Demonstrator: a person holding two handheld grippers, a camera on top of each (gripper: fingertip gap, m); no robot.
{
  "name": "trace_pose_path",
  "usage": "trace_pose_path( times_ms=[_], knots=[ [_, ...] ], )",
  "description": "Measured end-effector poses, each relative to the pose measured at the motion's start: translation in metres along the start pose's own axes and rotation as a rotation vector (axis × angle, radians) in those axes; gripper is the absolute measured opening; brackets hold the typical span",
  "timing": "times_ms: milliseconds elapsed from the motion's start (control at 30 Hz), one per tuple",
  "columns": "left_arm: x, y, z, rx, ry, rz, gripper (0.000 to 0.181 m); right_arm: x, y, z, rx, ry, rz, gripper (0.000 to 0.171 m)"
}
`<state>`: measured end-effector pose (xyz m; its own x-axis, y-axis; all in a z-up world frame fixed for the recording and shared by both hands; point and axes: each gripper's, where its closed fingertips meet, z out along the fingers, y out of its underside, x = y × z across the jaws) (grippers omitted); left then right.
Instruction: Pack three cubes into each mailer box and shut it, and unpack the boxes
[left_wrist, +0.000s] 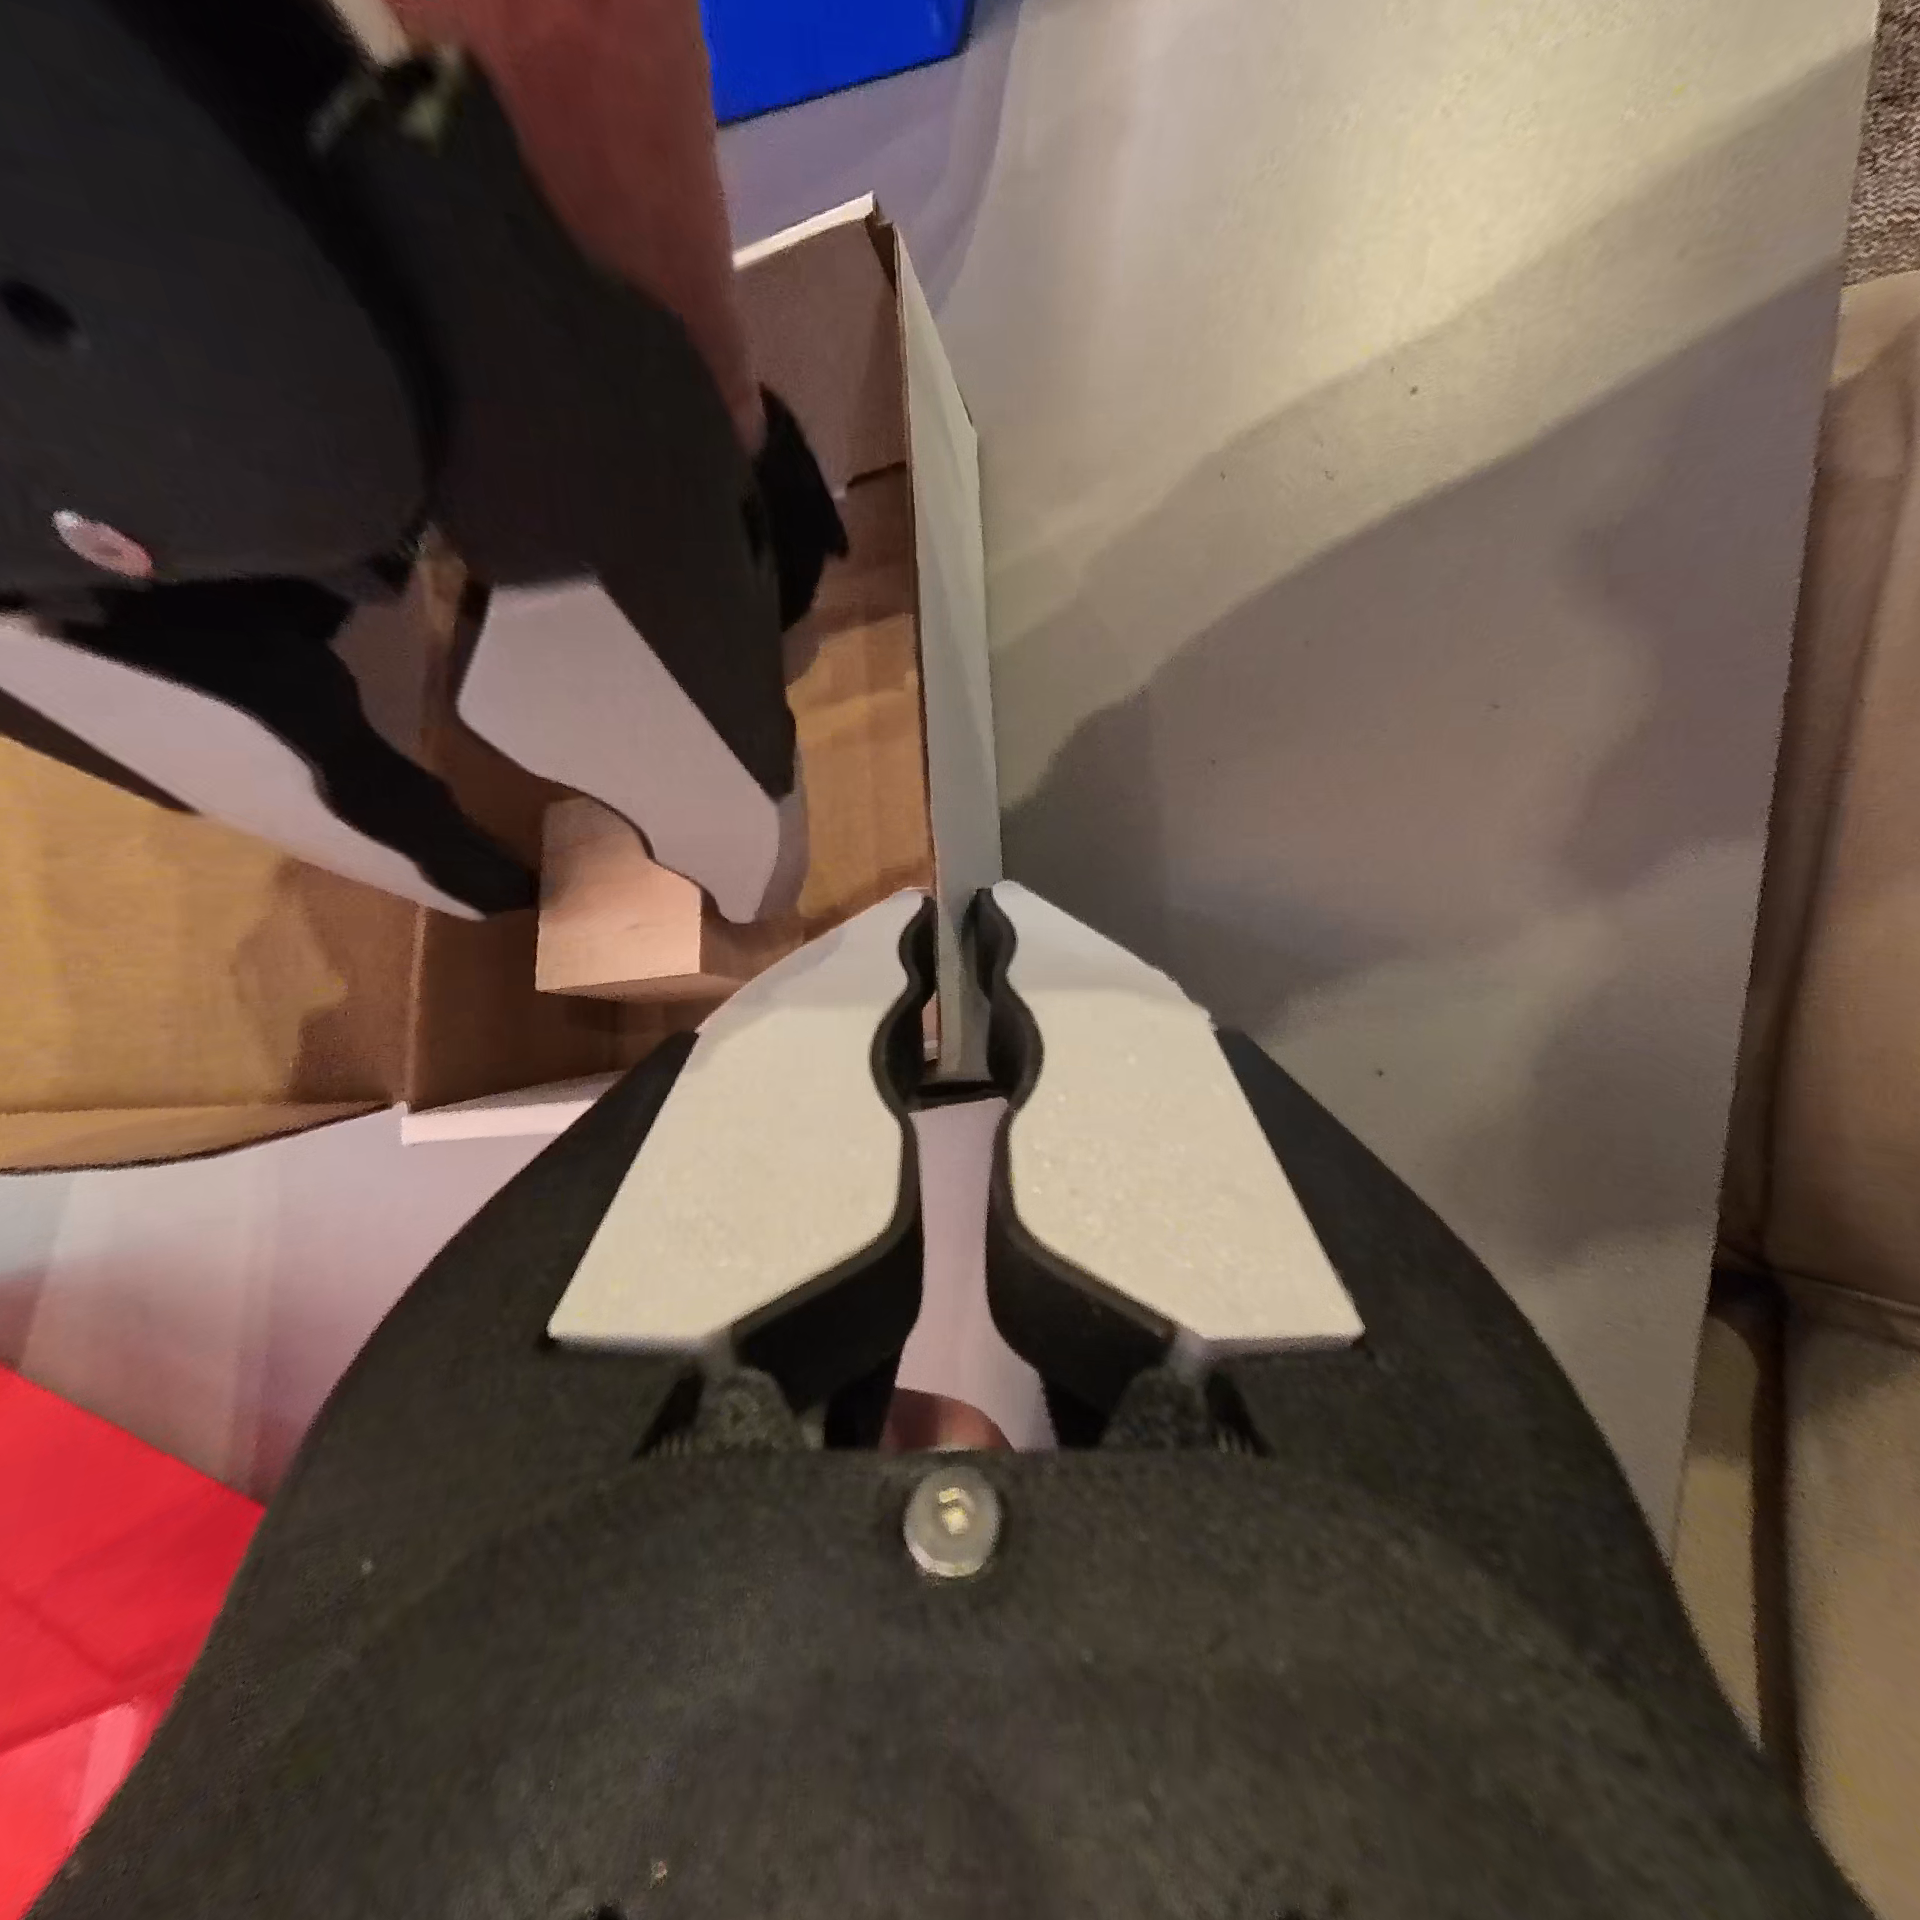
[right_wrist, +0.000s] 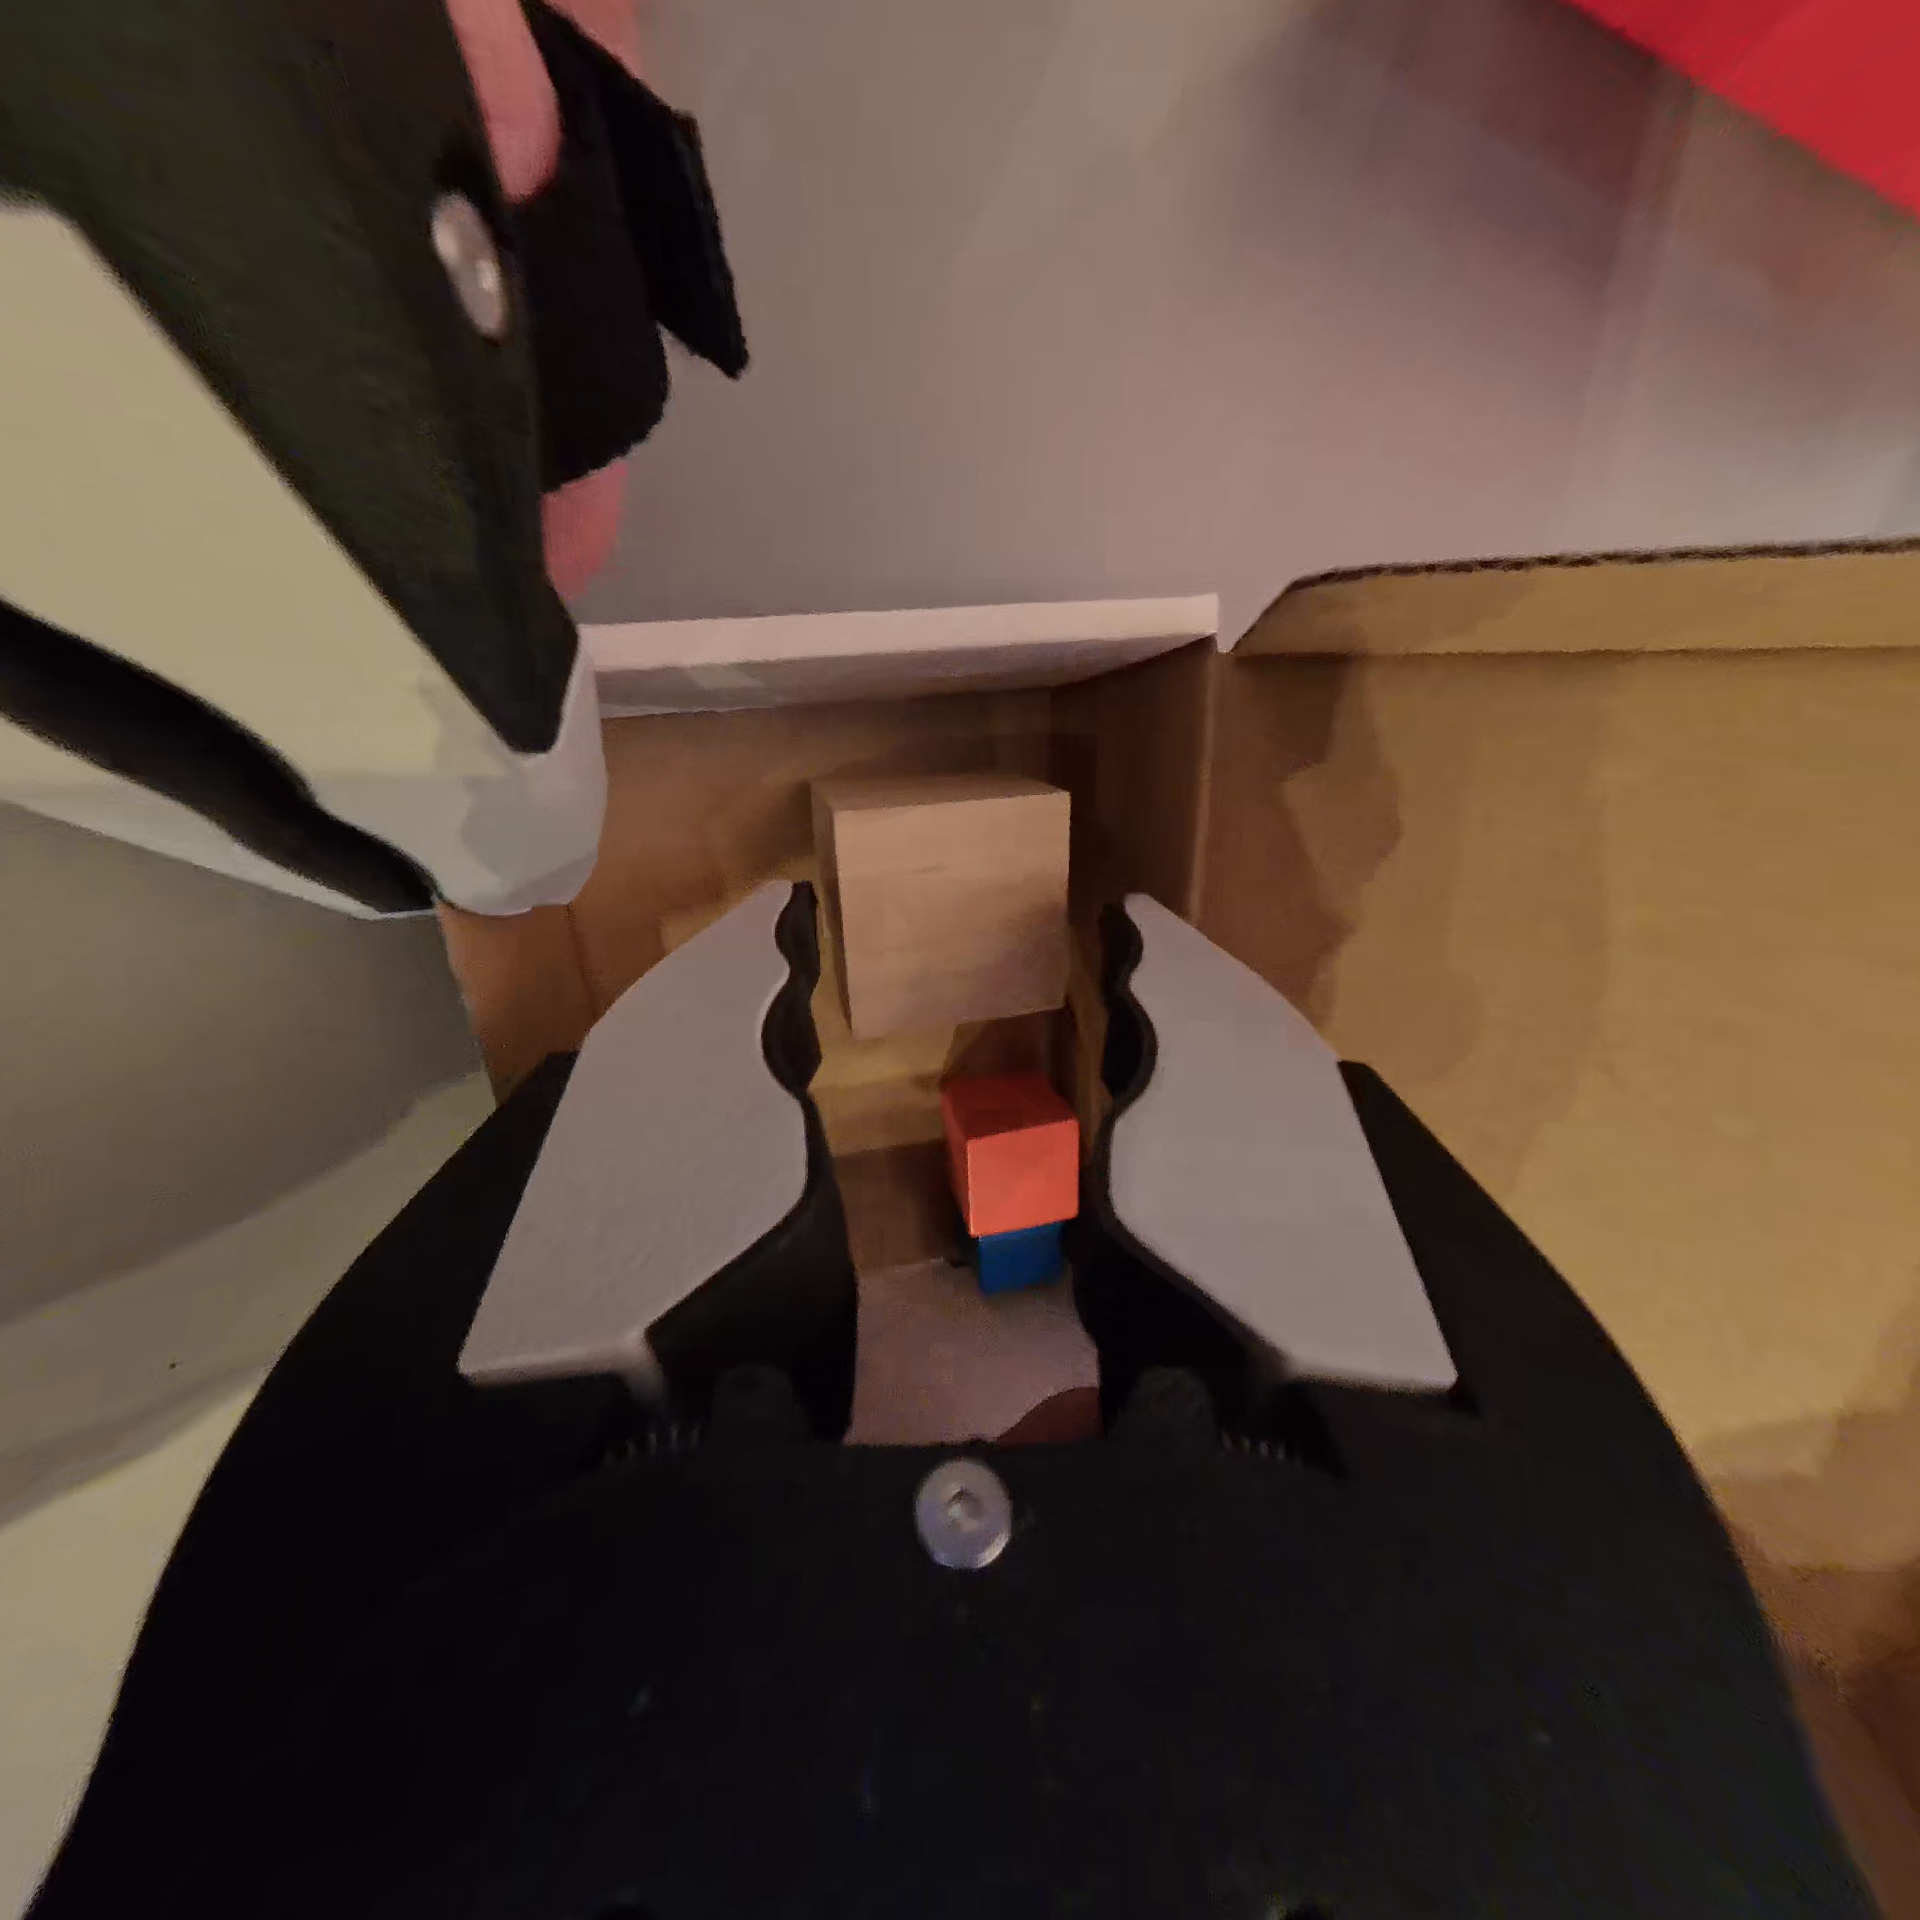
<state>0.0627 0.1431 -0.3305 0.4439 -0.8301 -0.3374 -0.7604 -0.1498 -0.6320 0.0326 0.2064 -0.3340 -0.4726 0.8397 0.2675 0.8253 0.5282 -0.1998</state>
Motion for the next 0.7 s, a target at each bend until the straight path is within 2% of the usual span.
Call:
trace_pose_path(
  times_ms=[167, 367, 533, 700],
  knots=[
    [-0.001, 0.001, 0.0, -0.003, -0.006, 0.007, 0.007, -0.006, -0.003, 0.002, 0.013, -0.06, 0.009, 0.043],
    [0.004, 0.002, -0.001, -0.014, 0.011, 0.045, 0.029, -0.008, -0.007, -0.022, 0.07, -0.056, 0.042, 0.043],
    [0.001, 0.002, -0.003, -0.013, -0.002, 0.062, 0.033, 0.002, -0.003, -0.076, 0.142, 0.024, 0.081, 0.043],
    [-0.003, 0.006, -0.003, -0.02, -0.009, 0.058, 0.034, 0.017, 0.051, -0.146, 0.107, 0.164, 0.179, 0.043]
  ],
)
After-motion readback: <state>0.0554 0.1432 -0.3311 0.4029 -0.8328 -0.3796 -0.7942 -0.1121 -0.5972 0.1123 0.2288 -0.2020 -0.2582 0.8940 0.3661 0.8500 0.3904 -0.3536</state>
